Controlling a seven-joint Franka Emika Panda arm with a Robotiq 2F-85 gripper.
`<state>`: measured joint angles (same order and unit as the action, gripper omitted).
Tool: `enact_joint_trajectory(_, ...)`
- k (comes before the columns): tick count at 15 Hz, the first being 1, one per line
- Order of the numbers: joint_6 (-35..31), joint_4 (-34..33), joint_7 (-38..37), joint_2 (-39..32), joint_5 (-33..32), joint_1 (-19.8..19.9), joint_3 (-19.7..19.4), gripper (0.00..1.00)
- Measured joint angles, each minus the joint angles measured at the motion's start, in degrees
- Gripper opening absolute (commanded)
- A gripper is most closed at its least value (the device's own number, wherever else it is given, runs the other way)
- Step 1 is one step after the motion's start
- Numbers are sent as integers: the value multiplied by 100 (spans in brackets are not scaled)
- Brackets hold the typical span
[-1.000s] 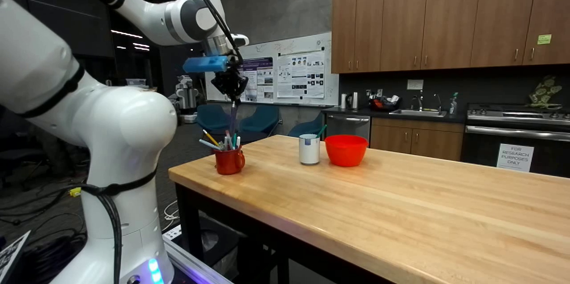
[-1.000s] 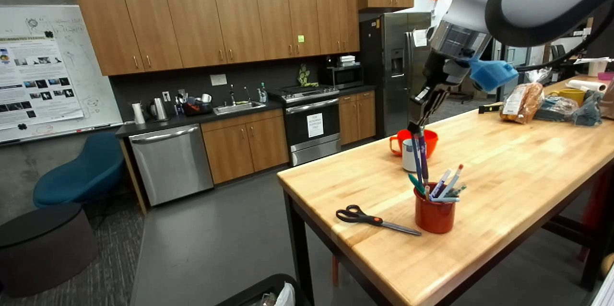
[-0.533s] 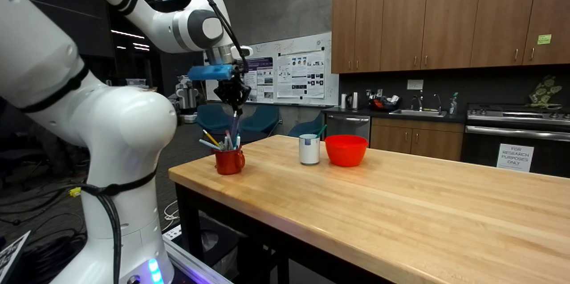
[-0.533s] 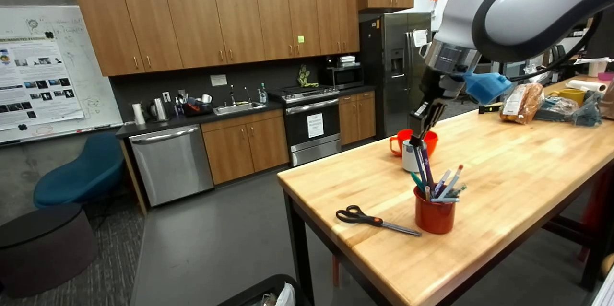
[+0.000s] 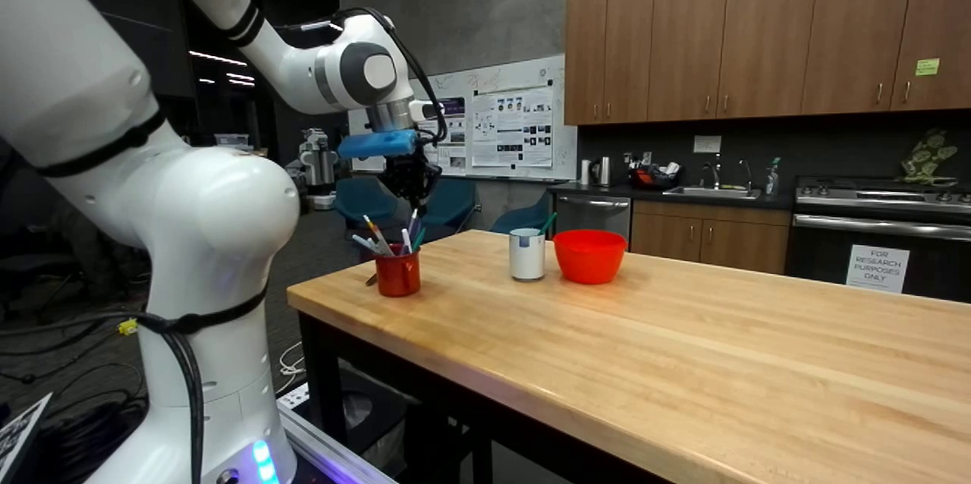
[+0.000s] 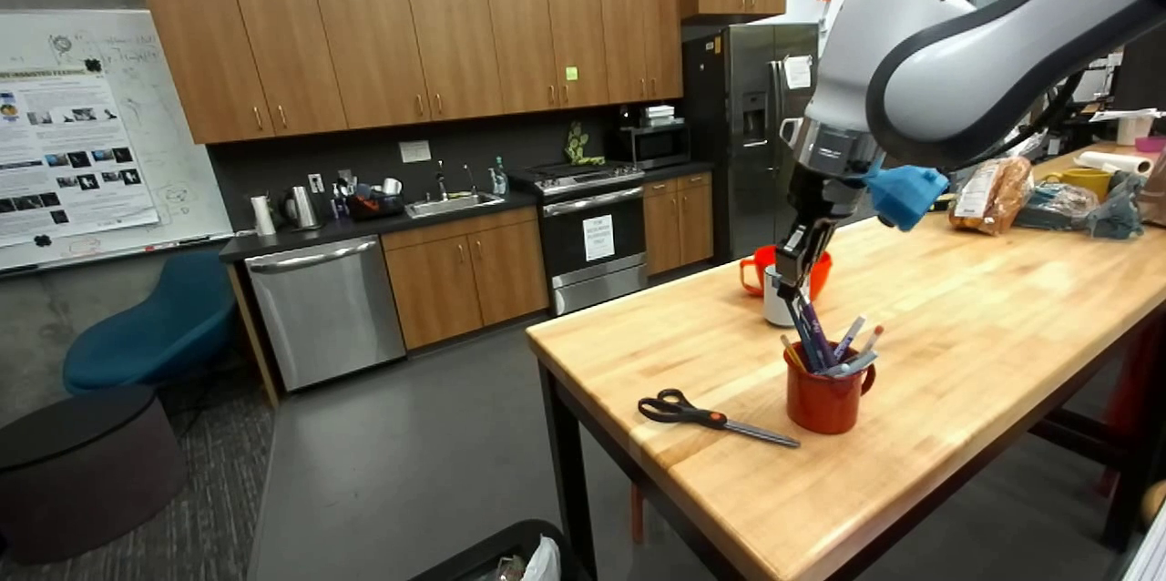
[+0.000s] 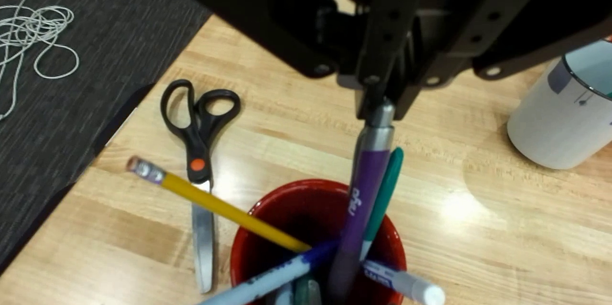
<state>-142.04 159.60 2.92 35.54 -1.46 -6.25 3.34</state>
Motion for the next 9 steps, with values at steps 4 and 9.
enact_joint_trajectory(4, -618, 2, 39, -505, -234, 110, -1, 2)
enact_joint_trajectory(9, -1407, -2, 67, -988, -369, 136, 3, 2)
